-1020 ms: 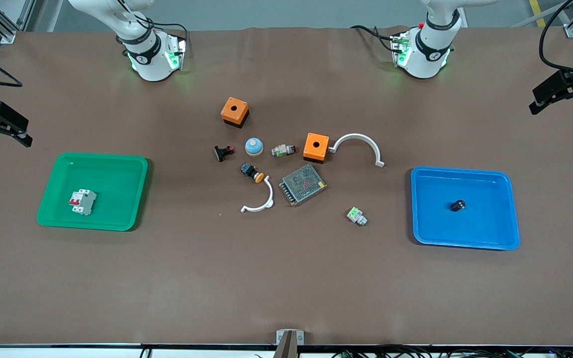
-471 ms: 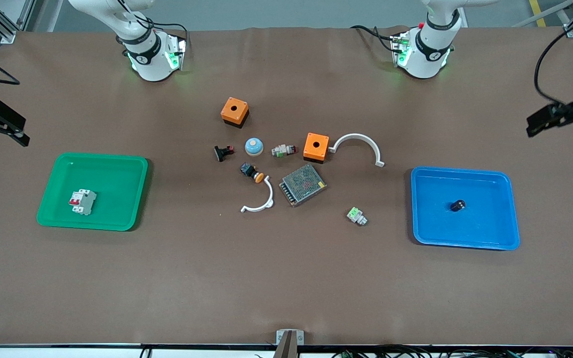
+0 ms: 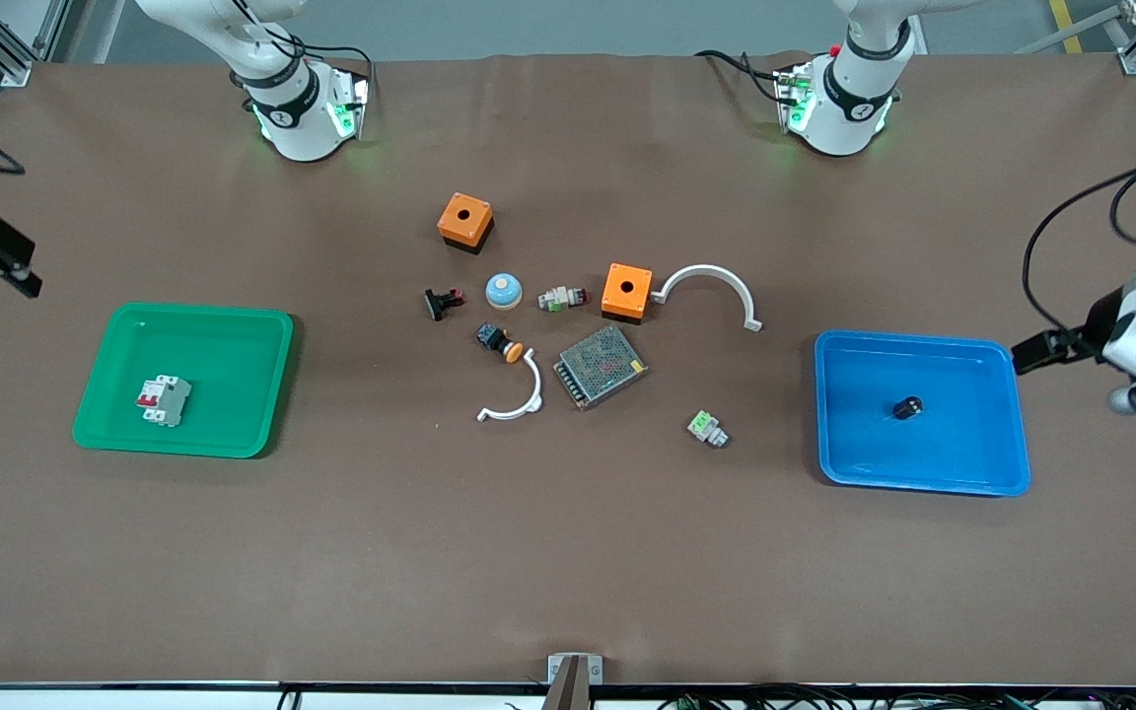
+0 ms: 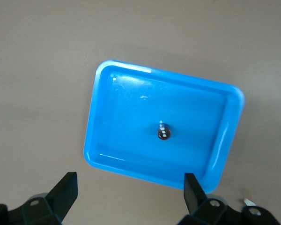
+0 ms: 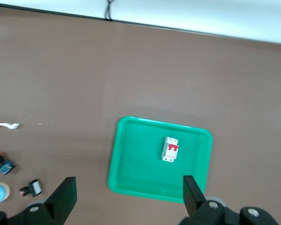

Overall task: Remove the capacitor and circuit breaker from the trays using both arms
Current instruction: 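Move the left gripper to the capacitor while the right gripper reaches the breaker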

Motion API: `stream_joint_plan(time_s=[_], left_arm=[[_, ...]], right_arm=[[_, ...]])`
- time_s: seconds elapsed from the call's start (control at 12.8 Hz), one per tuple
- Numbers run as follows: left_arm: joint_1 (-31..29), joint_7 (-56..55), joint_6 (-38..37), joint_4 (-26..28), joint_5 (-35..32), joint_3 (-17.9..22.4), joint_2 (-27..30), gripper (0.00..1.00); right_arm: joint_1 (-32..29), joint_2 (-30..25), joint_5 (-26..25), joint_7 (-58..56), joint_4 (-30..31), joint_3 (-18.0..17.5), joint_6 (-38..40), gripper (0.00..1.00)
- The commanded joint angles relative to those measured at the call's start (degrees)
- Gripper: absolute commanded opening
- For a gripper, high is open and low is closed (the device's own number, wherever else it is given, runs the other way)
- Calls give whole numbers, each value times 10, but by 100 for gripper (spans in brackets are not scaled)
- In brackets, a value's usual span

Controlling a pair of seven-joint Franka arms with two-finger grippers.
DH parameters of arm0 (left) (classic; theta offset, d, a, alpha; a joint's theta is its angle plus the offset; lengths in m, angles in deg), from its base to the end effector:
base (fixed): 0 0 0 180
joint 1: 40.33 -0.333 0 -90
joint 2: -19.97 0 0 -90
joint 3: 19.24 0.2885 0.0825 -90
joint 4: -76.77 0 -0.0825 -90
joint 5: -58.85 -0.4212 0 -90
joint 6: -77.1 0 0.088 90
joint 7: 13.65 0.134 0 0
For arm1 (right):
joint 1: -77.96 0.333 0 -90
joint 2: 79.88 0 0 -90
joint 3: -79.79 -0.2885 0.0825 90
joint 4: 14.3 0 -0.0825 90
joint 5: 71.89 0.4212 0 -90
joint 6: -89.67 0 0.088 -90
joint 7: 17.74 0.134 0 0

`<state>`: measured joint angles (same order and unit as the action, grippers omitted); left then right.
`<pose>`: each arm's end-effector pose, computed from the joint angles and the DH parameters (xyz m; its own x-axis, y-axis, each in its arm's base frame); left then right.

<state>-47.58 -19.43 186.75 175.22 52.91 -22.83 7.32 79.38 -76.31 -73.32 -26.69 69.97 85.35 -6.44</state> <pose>0.6490 0.0533 0.3862 0.9913 0.1304 -0.0176 0.1284 -0.9881 -0.0851 0.6226 -0.0465 0.5944 0.9866 0.0882 0.1375 0.0816 -0.9953 0.0530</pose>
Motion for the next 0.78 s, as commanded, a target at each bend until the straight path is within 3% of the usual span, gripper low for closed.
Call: stream_joint_plan(time_s=[0.0,0.24,0.71], left_arm=[[-6,-3,37,-8,-12,-4,-57,100],[2,-7,70,-23,-9,-4,-118,100],[6,-51,110,-27,-4,-8,-192,100]], right_arm=[[-54,61,-9,4,-10,-4,-16,100],[-94,103,3,1,-10,-5,-22,100],[-105,190,16,5,0,-5,-70,100]])
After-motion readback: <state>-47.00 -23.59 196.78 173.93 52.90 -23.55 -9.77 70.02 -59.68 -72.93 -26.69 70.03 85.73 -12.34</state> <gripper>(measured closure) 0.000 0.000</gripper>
